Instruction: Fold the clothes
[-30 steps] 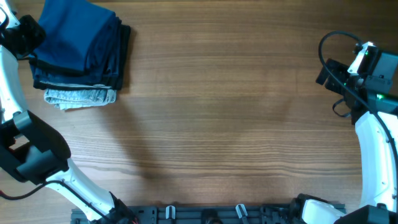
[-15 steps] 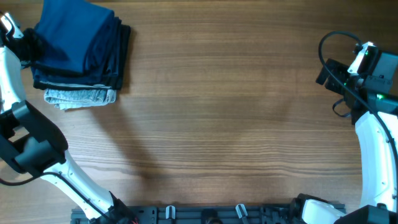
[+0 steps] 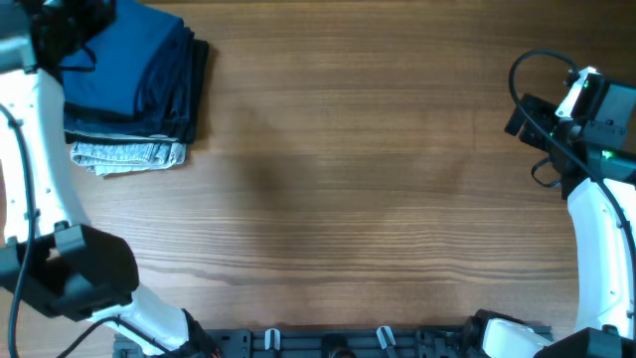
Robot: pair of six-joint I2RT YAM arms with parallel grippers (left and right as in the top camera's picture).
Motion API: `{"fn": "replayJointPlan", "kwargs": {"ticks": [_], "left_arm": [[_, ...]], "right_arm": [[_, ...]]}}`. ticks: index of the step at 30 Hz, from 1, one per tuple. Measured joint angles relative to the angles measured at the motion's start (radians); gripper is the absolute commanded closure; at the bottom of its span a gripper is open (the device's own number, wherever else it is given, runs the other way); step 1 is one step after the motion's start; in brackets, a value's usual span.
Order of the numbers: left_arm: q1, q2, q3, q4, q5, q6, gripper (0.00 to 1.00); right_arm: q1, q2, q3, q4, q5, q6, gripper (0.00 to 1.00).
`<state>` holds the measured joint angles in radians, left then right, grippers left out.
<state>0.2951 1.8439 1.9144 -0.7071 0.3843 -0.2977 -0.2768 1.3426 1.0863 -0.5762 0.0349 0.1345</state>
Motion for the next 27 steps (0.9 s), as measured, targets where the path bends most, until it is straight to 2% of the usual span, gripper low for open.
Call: {"fn": "replayJointPlan", "kwargs": {"ticks": [1, 22, 25, 27], "left_arm": [[-0.011, 0.003, 0.0, 0.0, 0.0, -0.005, 0.0], [-0.05, 0.005, 0.0, -0.022, 0.003, -0.004, 0.0], [-0.05, 0.005, 0.0, -0.022, 0.003, -0.005, 0.0], [-0.05, 0.005, 0.0, -0.022, 0.003, -0.005, 0.0]], "right_arm": [[0.0, 0.0, 0.0, 0.0, 0.0, 0.0, 0.01], [0.0, -0.006, 0.0, 0.0, 0.0, 0.0, 0.01], [0.0, -0.093, 0.0, -0.006, 0.0, 0.0, 0.0], [0.0, -0.229, 0.0, -0.006, 0.0, 0.0, 0.0]]}}
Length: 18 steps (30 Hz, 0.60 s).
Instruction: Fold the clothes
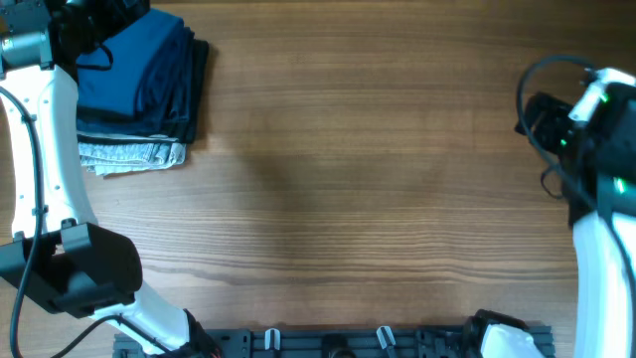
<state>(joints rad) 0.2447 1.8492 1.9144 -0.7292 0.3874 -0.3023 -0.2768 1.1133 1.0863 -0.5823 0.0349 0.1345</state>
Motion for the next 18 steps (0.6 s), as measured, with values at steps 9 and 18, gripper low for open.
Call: {"fn": "replayJointPlan", "kwargs": {"ticks": [9, 18], "left_arm": [[0.0, 0.0, 0.0, -0.003, 0.0, 0.0, 0.0], [0.0, 0.0, 0.0, -0.003, 0.001, 0.0, 0.01]], "right_arm": [[0.185, -0.555, 0.003, -0.017, 0.048, -0.001, 0.0], [0.301, -0.888, -0.011, -0.174, 0.056, 0.082, 0.01]]}}
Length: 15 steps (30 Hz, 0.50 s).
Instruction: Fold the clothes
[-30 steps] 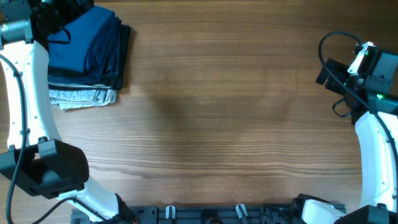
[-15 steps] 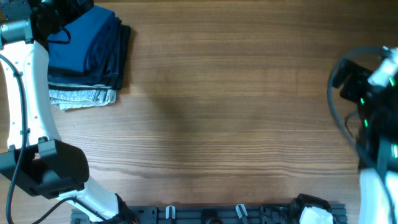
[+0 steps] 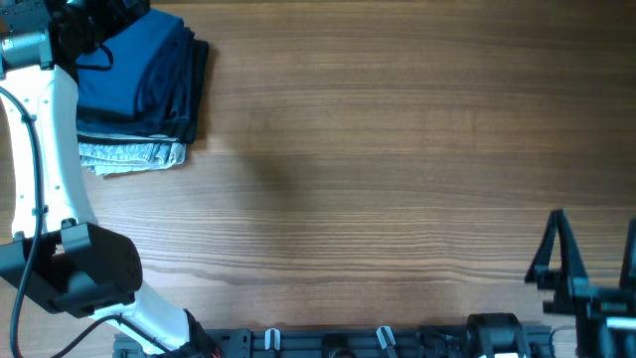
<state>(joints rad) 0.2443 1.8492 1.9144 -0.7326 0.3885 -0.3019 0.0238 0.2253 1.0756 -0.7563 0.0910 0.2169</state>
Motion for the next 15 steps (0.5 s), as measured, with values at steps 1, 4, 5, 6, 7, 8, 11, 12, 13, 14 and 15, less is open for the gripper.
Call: {"fn": "replayJointPlan", "kwargs": {"ticks": [1, 4, 5, 6, 7, 8, 11, 12, 13, 14, 15], "left_arm": [[0.0, 0.0, 0.0, 0.0, -0.001, 0.0, 0.0], [0.0, 0.0, 0.0, 0.001, -0.001, 0.0, 0.0], [0.0, 0.0, 0.0, 0.0, -0.001, 0.0, 0.0], [0.0, 0.0, 0.0, 0.0, -0.001, 0.0, 0.0], [0.0, 0.0, 0.0, 0.001, -0.001, 0.0, 0.0], [0.0, 0.0, 0.0, 0.0, 0.0, 0.0, 0.0], [0.0, 0.0, 0.0, 0.001, -0.001, 0.0, 0.0], [0.0, 0.0, 0.0, -0.002, -0.001, 0.0, 0.0], [0.0, 0.0, 0.0, 0.0, -0.001, 0.0, 0.0], [0.0, 0.0, 0.0, 0.0, -0.001, 0.0, 0.0], [0.0, 0.0, 0.0, 0.0, -0.001, 0.0, 0.0]], "right_arm": [[0.0, -0.034, -0.024, -0.005, 0.0, 0.013, 0.01], [0.0, -0.106, -0.121, 0.002, 0.0, 0.034, 0.01], [0.0, -0.128, -0.164, 0.012, 0.0, 0.045, 0.0], [0.0, -0.14, -0.195, 0.026, 0.0, 0.053, 0.0], [0.0, -0.164, -0.259, 0.067, 0.0, 0.064, 0.01], [0.0, -0.188, -0.326, 0.124, -0.001, 0.073, 0.0], [0.002, -0.206, -0.5, 0.341, -0.005, 0.082, 0.0], [0.002, -0.206, -0.537, 0.402, -0.008, 0.085, 0.0], [0.002, -0.206, -0.583, 0.462, -0.013, 0.086, 0.01], [0.002, -0.206, -0.634, 0.532, -0.016, 0.086, 0.0], [0.002, -0.206, -0.686, 0.594, -0.02, 0.089, 0.01]]}}
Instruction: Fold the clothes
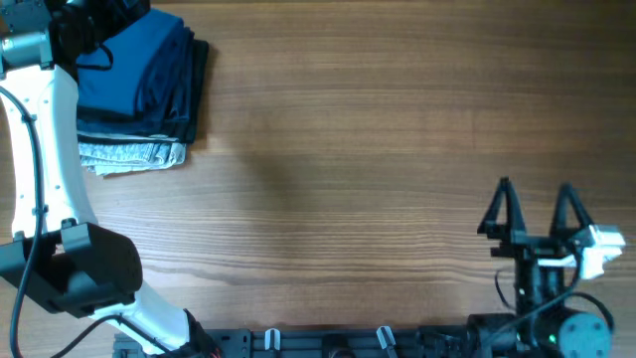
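A stack of folded clothes point(139, 85) lies at the table's far left: blue and dark garments on top, a light grey denim piece point(131, 154) at the bottom. My left arm point(40, 149) runs up the left edge to the stack's top left corner; its gripper is hidden there. My right gripper point(535, 211) stands open over bare wood at the near right, fingers pointing away from the front edge, holding nothing.
The wooden table point(348, 149) spreads between the stack and the right arm. The arm bases and a rail point(328, 341) line the front edge.
My right gripper has moved a little left and further from the front edge, now fully in view with both fingers spread. The left arm and the stack are unchanged.
At first my right arm was stretched to the far right edge and my left arm sat over the stack's corner. The left arm shifted slightly, then held still. The right arm came back from the far right to the near right, where it stands open.
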Robot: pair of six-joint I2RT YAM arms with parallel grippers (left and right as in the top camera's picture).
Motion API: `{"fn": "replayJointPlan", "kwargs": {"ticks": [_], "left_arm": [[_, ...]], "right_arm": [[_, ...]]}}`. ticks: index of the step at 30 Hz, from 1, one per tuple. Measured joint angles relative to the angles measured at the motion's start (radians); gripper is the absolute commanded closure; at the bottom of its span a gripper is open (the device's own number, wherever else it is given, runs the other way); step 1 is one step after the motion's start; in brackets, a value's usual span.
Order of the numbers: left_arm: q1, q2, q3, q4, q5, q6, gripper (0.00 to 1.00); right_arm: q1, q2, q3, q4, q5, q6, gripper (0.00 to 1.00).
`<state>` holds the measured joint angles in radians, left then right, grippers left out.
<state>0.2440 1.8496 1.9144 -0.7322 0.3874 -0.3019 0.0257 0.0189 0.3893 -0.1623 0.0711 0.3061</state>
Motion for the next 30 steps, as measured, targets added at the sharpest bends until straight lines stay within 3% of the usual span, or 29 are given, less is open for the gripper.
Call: {"fn": "replayJointPlan", "kwargs": {"ticks": [6, 9, 23, 30], "left_arm": [[0.0, 0.0, 0.0, 0.0, 0.0, 0.0, 0.0], [0.0, 0.0, 0.0, 0.0, 0.0, 0.0, 0.0], [0.0, 0.0, 0.0, 0.0, 0.0, 0.0, 0.0], [0.0, 0.0, 0.0, 0.0, 0.0, 0.0, 0.0]], "right_arm": [[0.0, -0.001, -0.269, 0.302, -0.011, 0.005, 0.01], [0.0, -0.002, -0.357, 0.359, -0.011, 0.005, 0.01], [0.0, -0.003, -0.383, 0.172, -0.048, -0.152, 0.0], [0.0, -0.003, -0.383, 0.169, -0.048, -0.155, 0.01]]}}
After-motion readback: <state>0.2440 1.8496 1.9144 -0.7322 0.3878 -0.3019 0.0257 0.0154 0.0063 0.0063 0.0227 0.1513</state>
